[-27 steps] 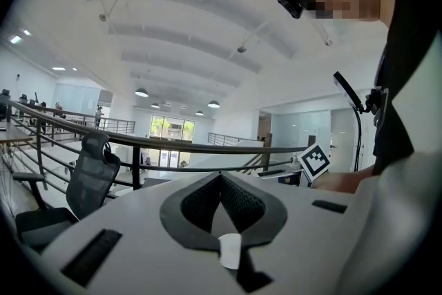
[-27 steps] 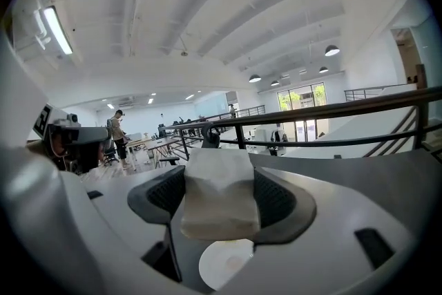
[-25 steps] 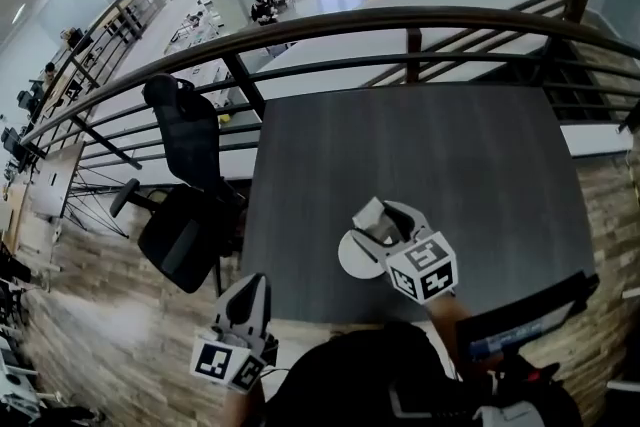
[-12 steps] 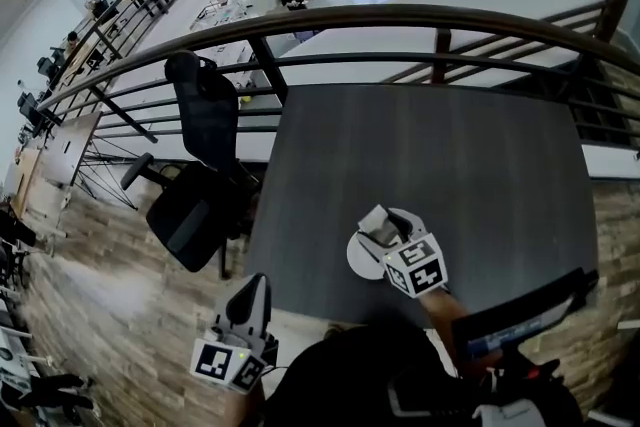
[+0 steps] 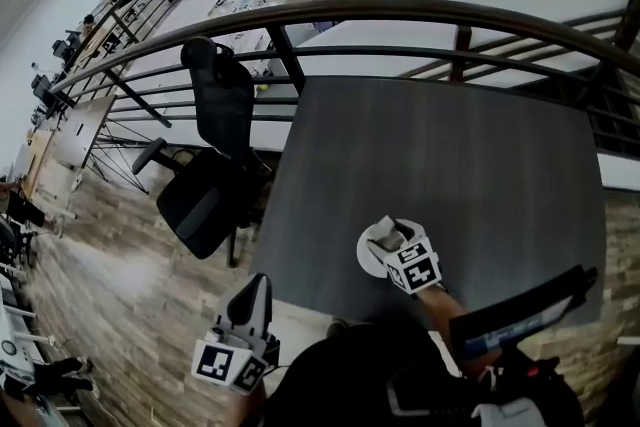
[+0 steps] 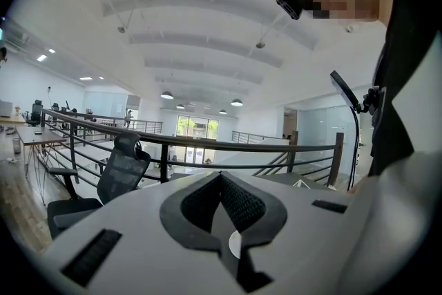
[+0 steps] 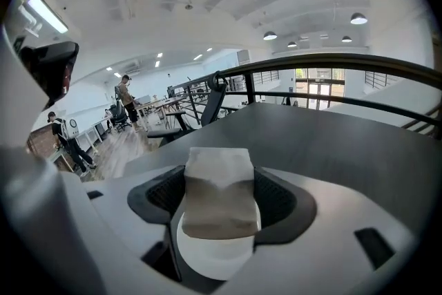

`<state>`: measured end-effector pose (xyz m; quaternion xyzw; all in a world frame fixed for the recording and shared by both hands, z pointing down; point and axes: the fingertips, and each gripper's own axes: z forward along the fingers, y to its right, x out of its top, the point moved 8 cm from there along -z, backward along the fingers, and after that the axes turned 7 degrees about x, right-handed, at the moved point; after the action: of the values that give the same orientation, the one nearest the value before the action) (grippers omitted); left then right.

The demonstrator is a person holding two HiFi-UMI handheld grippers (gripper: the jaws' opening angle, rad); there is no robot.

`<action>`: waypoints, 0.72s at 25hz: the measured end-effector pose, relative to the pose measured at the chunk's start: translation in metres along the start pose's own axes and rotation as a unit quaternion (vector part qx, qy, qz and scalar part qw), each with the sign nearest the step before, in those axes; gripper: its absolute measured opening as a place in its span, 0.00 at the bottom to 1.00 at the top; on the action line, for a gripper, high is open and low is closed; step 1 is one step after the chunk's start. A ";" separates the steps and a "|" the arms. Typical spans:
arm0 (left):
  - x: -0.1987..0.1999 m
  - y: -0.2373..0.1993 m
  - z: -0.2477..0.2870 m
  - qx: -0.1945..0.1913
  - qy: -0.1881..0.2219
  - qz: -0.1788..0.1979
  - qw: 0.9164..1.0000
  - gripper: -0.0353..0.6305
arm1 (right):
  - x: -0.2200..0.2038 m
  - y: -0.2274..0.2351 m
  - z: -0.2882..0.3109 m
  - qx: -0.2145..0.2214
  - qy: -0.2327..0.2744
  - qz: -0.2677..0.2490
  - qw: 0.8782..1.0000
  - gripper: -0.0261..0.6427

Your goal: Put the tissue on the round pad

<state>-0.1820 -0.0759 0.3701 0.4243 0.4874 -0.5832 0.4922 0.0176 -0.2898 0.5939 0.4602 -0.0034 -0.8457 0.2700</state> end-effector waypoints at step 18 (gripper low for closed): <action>-0.002 -0.011 -0.015 0.030 -0.011 -0.003 0.999 0.06 | -0.056 0.001 0.042 0.000 -0.091 -0.005 0.996 0.51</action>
<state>-0.1920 -0.0603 0.3709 0.4313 0.4656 -0.6035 0.4827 0.0092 -0.2746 0.6621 0.3810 -0.0255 -0.8856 0.2645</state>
